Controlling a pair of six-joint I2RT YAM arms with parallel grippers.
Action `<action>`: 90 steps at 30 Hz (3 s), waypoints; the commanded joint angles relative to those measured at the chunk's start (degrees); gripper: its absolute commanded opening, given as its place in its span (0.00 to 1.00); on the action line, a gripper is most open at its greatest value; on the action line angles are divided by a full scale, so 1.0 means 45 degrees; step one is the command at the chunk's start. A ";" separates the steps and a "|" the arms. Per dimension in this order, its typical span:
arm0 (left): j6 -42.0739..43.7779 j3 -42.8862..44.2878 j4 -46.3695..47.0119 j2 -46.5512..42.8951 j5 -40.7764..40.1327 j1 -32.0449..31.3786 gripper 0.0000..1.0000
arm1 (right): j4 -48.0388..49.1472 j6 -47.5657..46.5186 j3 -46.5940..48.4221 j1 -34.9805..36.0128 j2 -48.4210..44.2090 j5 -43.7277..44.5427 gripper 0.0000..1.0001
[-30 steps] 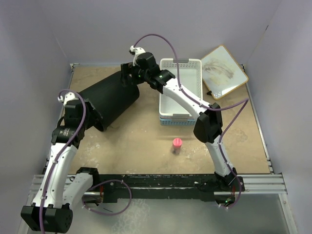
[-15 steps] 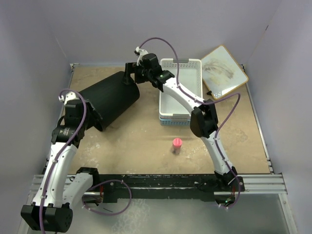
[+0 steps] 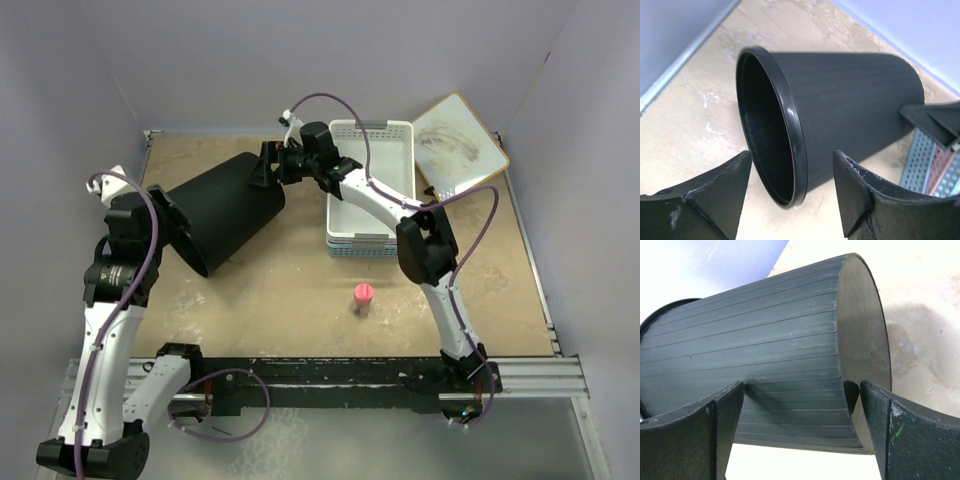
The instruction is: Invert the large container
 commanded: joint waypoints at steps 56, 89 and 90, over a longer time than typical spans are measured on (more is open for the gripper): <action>-0.0943 -0.1476 0.2200 0.1844 0.1747 0.0042 0.00 | 0.0813 -0.0112 -0.2918 0.0090 -0.4978 -0.3685 1.00; -0.2482 -0.4178 0.6462 0.2065 0.2411 0.0042 0.00 | 0.1173 -0.0123 -0.3671 0.1387 -0.6112 -0.4680 1.00; -0.2519 -0.4255 0.6495 0.2042 0.2376 0.0042 0.00 | 0.1126 -0.0123 -0.3638 0.1444 -0.5977 -0.4671 1.00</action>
